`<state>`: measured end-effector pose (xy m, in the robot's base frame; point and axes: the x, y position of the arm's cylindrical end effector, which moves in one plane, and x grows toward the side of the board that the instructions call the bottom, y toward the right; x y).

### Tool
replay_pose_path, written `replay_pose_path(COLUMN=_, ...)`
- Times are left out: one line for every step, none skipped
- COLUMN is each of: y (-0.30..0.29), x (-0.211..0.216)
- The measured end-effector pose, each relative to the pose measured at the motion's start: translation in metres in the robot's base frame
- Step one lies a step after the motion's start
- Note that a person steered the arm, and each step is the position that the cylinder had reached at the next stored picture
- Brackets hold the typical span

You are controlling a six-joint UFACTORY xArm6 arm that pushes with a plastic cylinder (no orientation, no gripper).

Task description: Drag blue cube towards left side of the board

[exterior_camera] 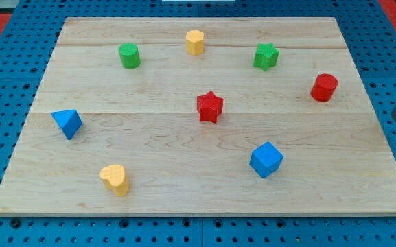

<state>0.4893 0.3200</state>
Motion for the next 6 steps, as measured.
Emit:
replay_pose_path(y=-0.098, x=0.039)
replay_pose_path(y=-0.213, x=0.046)
replay_pose_path(y=-0.211, x=0.077)
replay_pose_path(y=-0.264, x=0.092)
replay_pose_path(y=-0.206, x=0.113)
replay_pose_path(y=-0.337, x=0.129)
